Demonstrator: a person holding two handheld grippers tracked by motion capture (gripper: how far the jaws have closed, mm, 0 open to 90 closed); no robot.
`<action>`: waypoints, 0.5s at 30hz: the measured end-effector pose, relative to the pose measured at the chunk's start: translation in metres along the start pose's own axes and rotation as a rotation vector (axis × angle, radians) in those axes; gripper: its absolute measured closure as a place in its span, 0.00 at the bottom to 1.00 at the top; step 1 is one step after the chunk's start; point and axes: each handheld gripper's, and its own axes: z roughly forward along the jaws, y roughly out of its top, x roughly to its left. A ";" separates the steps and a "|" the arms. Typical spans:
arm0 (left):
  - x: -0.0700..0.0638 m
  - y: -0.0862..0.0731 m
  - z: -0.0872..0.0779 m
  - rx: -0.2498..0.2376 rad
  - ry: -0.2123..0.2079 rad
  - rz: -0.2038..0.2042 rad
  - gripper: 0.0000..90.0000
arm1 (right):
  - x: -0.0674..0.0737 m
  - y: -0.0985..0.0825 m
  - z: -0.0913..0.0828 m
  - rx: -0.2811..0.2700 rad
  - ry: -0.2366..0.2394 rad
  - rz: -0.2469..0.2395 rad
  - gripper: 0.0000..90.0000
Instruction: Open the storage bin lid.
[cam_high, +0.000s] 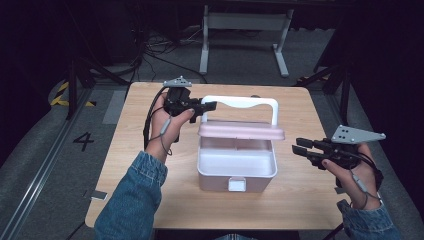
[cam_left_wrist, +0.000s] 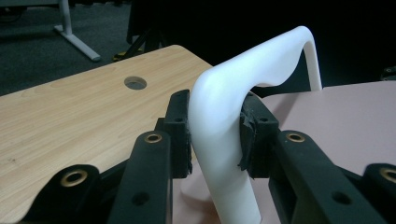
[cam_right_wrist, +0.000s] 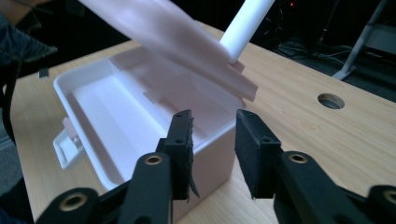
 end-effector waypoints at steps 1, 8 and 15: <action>0.000 0.000 0.000 0.001 -0.002 -0.007 0.77 | 0.001 0.001 0.002 -0.016 0.006 0.015 0.82; 0.000 0.003 0.001 0.006 0.016 0.002 0.76 | 0.008 0.004 0.015 -0.065 0.018 0.030 0.95; 0.001 0.003 0.001 0.006 0.013 -0.002 0.76 | 0.014 0.004 0.028 -0.111 0.001 0.033 1.00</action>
